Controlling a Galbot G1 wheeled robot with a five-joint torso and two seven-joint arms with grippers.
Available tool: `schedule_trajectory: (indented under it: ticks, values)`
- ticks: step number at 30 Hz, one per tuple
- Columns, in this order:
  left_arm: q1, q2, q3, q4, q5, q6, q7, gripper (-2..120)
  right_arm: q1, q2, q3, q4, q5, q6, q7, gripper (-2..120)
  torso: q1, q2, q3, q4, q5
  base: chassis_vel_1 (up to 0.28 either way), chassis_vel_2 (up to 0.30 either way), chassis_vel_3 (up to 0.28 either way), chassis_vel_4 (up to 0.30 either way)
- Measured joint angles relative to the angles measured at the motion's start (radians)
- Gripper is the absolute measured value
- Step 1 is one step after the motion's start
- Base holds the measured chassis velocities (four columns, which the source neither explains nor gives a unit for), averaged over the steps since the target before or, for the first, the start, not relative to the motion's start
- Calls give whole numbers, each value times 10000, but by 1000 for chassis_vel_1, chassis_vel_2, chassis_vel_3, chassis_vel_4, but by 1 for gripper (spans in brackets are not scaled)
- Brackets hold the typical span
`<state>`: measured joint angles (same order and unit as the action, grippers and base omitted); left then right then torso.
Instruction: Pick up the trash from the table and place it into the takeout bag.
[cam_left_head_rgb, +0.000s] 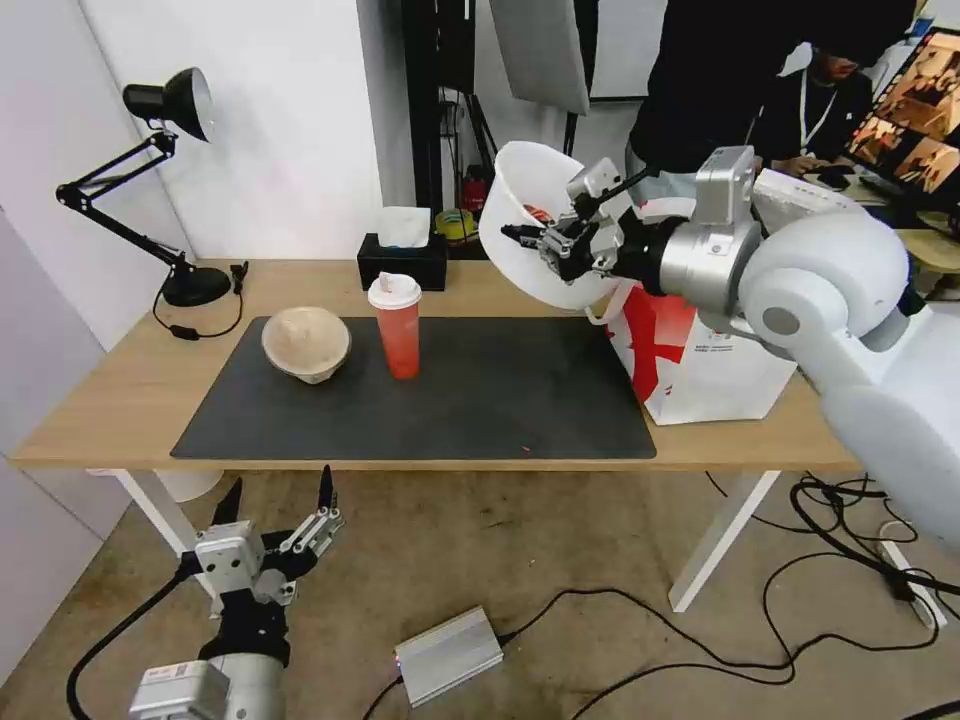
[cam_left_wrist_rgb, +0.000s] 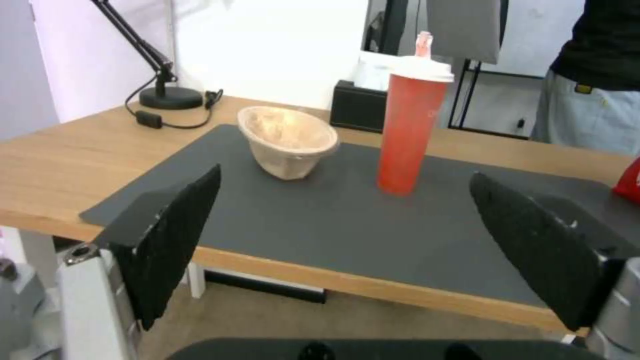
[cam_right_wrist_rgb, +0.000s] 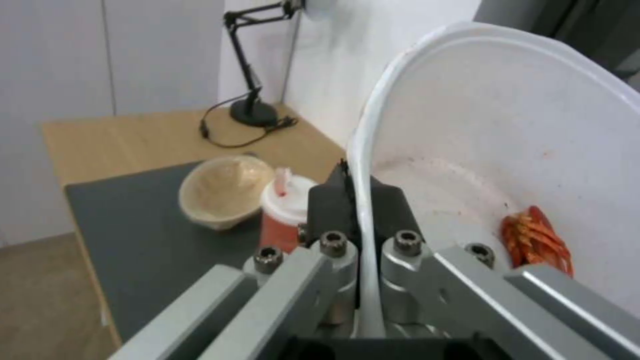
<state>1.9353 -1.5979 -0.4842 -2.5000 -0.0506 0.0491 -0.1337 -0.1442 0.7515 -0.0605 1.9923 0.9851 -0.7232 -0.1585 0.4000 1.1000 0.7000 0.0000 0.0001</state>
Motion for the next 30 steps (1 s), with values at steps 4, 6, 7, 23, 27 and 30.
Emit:
schedule_trajectory:
  ticks: [4, 6, 7, 23, 27, 30]
  values:
    - [54, 0, 98, 0, 87, -102, -21, 100, 487, -180, 0, -177, 354, 0, 97, 0, 0, 0, 0, 0, 0, 0, 0, 0, 0]
    - [59, -1, 117, 0, 98, -112, -22, 100, 562, -221, 0, -215, 399, 0, 108, 0, 0, 0, 0, 0, -2, 0, 0, 0, 0]
    - [60, -1, 145, 0, 112, -124, -22, 100, 656, -275, 5, -271, 466, 0, 116, 0, 0, 0, 0, 0, -1, 0, 0, 0, 0]
    - [62, 0, 275, 0, 85, -141, -81, 100, 1240, -568, 57, -1095, 620, 0, 142, 0, 0, -1, 0, 0, 0, 0, 0, 0, 0]
    - [61, 2, 276, 0, 73, -141, -81, 100, 1265, -654, 118, -1275, 620, 0, 126, 0, 0, 0, 0, 0, 0, 0, 0, 0, 0]
    - [65, 4, 277, 0, 70, -140, -84, 100, 1252, -720, 191, -1400, 615, 2, 119, 0, 0, 0, 0, 0, -1, 0, 0, 0, 0]
